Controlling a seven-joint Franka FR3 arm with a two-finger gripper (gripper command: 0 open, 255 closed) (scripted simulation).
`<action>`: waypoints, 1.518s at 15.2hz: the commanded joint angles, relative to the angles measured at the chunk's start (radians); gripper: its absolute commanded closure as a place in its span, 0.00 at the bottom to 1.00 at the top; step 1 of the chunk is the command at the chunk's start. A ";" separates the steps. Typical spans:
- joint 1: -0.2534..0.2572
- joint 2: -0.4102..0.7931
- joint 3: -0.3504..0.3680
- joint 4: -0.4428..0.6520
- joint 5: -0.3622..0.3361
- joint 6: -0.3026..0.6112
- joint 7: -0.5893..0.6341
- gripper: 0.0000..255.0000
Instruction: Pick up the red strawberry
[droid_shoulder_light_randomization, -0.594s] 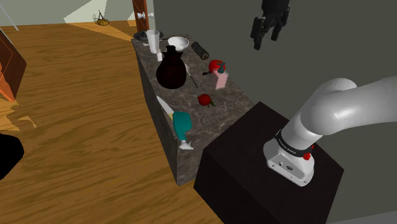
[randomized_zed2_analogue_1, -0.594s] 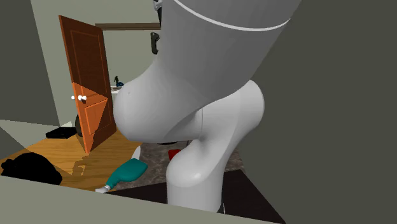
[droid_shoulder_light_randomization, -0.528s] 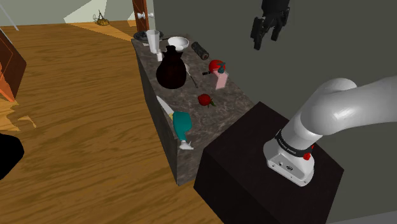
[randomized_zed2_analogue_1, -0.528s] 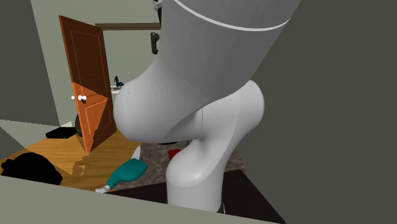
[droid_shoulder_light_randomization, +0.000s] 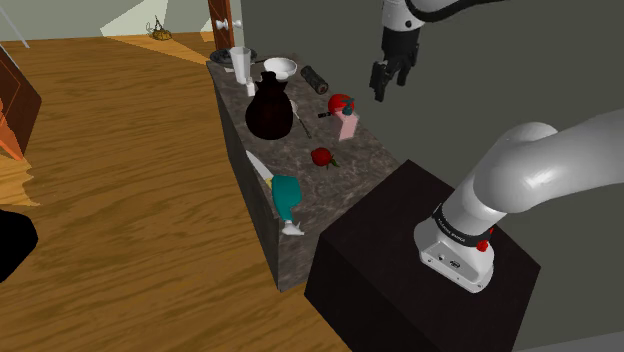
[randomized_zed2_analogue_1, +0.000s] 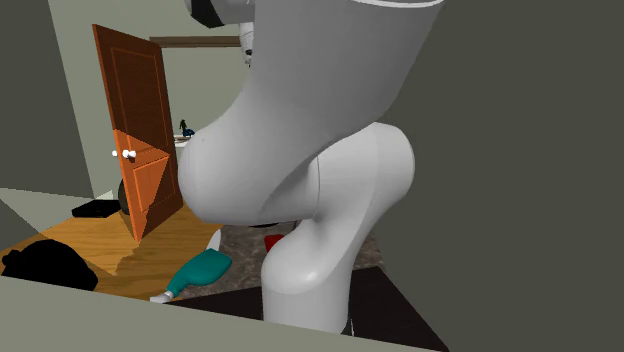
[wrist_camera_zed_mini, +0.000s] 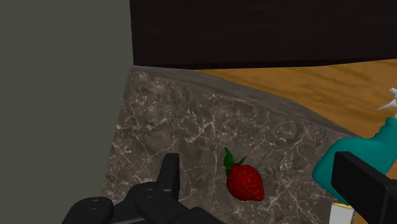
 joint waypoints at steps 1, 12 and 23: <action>0.000 0.039 -0.012 -0.034 -0.020 0.088 -0.023 0.00; -0.003 0.414 -0.026 -0.072 -0.138 0.557 -0.068 0.00; -0.006 0.883 -0.040 0.095 -0.374 0.904 0.004 0.00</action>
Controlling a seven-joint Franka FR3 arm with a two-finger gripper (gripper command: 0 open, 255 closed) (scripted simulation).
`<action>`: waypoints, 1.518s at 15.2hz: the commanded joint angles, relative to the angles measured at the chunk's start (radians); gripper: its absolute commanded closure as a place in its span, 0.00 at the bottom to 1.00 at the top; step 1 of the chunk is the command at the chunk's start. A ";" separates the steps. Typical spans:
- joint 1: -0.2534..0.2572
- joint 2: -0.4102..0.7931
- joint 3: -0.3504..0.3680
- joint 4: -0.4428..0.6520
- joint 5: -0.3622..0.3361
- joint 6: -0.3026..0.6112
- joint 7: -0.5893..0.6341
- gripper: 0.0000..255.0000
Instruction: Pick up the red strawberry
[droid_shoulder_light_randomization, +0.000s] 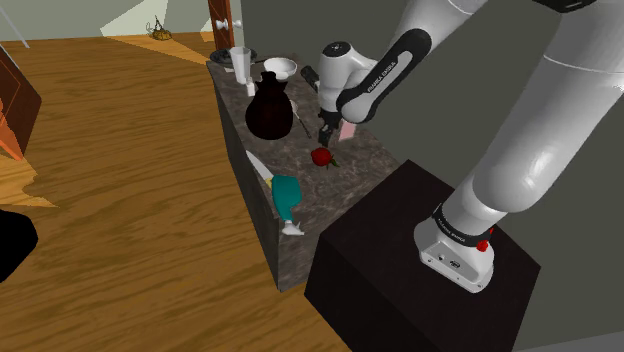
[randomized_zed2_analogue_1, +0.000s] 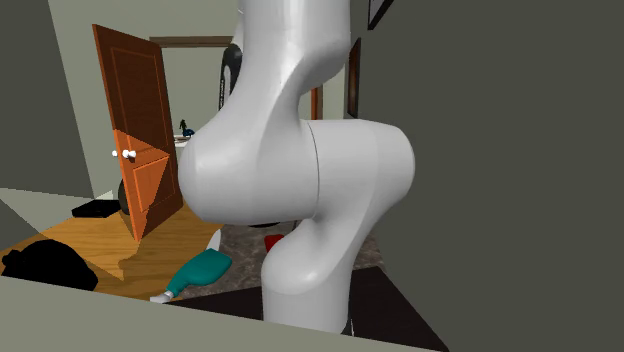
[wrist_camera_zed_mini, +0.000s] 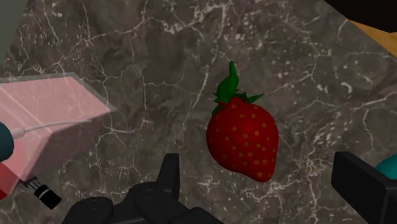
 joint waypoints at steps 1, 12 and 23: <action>0.008 0.097 -0.011 0.055 -0.053 0.052 0.021 0.00; 0.070 0.359 -0.081 0.202 -0.184 0.189 0.108 0.00; 0.081 0.383 -0.093 0.209 -0.196 0.205 0.125 1.00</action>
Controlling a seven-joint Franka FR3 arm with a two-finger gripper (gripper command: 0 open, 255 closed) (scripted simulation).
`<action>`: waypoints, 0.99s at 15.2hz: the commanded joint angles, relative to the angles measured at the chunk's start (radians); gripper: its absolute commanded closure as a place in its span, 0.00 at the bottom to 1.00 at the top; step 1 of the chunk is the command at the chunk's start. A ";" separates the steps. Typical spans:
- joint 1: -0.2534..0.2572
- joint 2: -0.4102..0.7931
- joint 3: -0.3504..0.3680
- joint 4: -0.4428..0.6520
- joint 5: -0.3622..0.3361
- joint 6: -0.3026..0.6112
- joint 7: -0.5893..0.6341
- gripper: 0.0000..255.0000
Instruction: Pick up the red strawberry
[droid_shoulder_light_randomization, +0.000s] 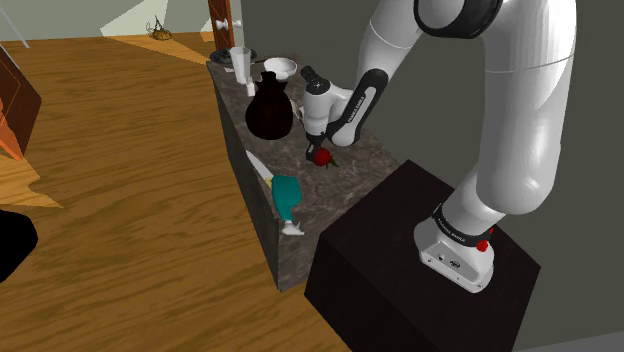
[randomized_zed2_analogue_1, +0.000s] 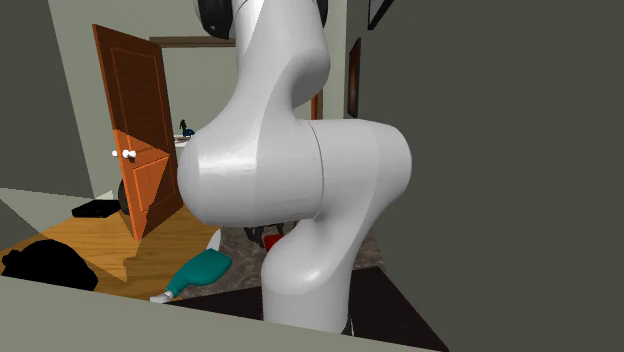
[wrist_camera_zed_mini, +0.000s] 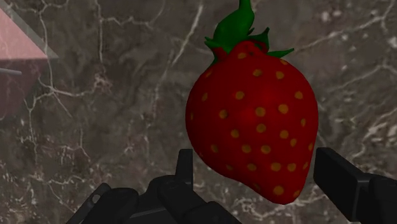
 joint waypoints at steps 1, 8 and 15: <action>0.000 0.003 0.000 -0.001 0.000 -0.001 0.000 1.00; -0.033 -0.086 0.039 -0.034 0.042 -0.059 -0.055 1.00; -0.064 -0.185 0.081 -0.063 0.100 -0.127 -0.120 1.00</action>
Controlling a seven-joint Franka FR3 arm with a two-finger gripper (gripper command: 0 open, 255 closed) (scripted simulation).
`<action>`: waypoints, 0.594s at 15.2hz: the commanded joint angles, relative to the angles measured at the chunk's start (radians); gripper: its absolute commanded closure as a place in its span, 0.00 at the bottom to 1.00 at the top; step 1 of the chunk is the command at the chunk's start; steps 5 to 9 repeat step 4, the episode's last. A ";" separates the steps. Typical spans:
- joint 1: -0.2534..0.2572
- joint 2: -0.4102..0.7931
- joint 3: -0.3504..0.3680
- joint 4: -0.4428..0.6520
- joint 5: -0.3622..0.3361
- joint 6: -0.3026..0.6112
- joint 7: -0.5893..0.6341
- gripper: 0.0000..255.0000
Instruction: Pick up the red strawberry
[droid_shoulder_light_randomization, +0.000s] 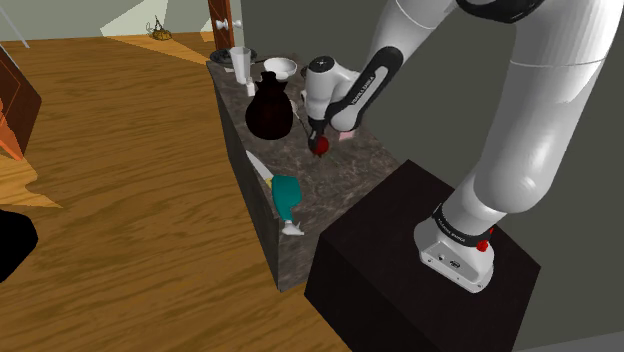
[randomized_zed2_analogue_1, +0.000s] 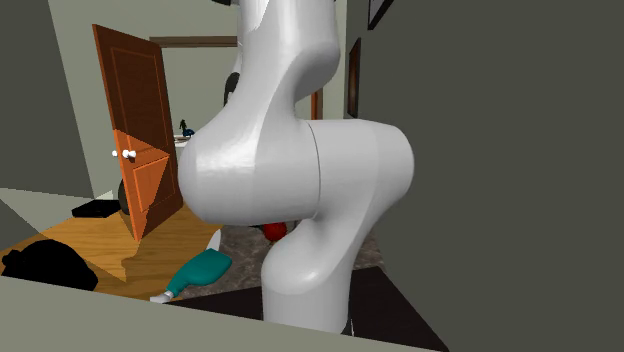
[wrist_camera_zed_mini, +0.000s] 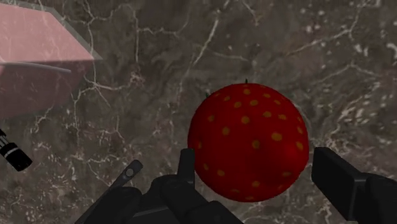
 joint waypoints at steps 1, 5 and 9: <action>-0.007 -0.025 0.011 -0.005 0.017 -0.019 -0.018 1.00; -0.011 -0.040 0.017 -0.008 0.028 -0.031 -0.029 1.00; -0.011 -0.040 0.017 -0.008 0.028 -0.031 -0.029 1.00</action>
